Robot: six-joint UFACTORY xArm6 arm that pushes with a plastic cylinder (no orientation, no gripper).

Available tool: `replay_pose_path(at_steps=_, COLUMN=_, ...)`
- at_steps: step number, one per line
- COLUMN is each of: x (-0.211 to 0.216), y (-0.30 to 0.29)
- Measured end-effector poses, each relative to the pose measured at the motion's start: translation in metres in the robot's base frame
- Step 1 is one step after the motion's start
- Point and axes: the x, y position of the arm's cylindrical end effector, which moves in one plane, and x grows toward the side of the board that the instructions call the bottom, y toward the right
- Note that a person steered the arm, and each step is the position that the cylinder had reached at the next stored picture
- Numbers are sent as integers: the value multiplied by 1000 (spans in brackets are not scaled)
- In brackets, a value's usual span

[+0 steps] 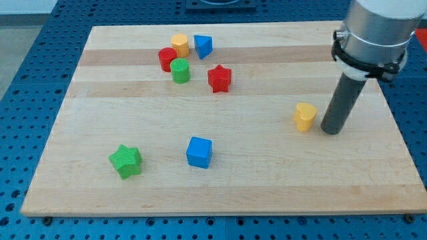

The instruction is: Push the yellow heart to the red star

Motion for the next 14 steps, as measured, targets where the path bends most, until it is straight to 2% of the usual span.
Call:
replay_pose_path(at_steps=2, x=-4, y=-6)
replay_pose_path(at_steps=5, x=-9, y=-109)
replay_pose_path(at_steps=6, x=-9, y=-110)
replay_pose_path(at_steps=7, x=-9, y=-78)
replay_pose_path(at_steps=8, x=-9, y=-73)
replay_pose_path(at_steps=11, x=-29, y=-102)
replay_pose_path(at_steps=12, x=-34, y=-136)
replay_pose_path(at_steps=14, x=-24, y=-136)
